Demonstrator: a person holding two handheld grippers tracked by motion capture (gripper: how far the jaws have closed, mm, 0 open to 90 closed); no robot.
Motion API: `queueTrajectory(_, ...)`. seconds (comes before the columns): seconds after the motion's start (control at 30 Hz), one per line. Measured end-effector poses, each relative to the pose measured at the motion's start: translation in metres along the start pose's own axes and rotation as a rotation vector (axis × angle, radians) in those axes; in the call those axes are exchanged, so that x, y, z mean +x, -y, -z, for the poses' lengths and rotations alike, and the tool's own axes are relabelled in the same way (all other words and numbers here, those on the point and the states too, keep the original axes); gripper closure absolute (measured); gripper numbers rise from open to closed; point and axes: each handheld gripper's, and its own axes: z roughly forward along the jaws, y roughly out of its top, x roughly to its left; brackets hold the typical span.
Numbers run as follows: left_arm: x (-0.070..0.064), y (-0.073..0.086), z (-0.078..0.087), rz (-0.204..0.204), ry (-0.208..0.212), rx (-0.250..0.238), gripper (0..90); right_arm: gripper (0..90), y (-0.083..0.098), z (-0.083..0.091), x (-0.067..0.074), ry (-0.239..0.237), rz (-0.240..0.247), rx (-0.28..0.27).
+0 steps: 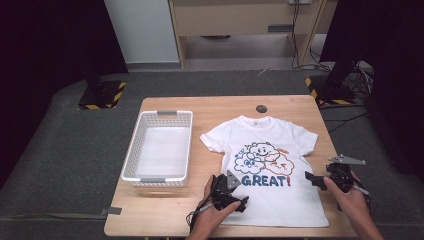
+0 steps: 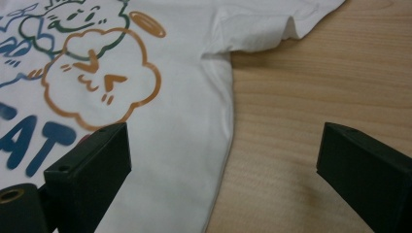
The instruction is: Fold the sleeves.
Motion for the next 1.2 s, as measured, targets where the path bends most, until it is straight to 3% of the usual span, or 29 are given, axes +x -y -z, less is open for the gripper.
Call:
queueTrajectory(0.3, -0.005, 0.002, 0.002, 0.013, -0.017, 0.000, 3.2, 7.0, -0.026, -0.019, -0.019, 0.027, -0.035, -0.007)
queueTrajectory(0.57, -0.009, 0.004, 0.003, 0.028, -0.030, 0.000, 3.2, 10.8, -0.046, -0.034, -0.029, 0.050, -0.032, -0.006)
queueTrajectory(0.87, -0.010, 0.005, 0.004, 0.029, -0.038, 0.000, 3.3, 24.6, -0.063, -0.050, -0.049, 0.091, -0.056, -0.003)
queueTrajectory(1.2, -0.012, 0.006, 0.007, 0.022, -0.030, -0.013, 4.6, 39.7, -0.083, -0.063, -0.056, 0.107, -0.059, -0.019)
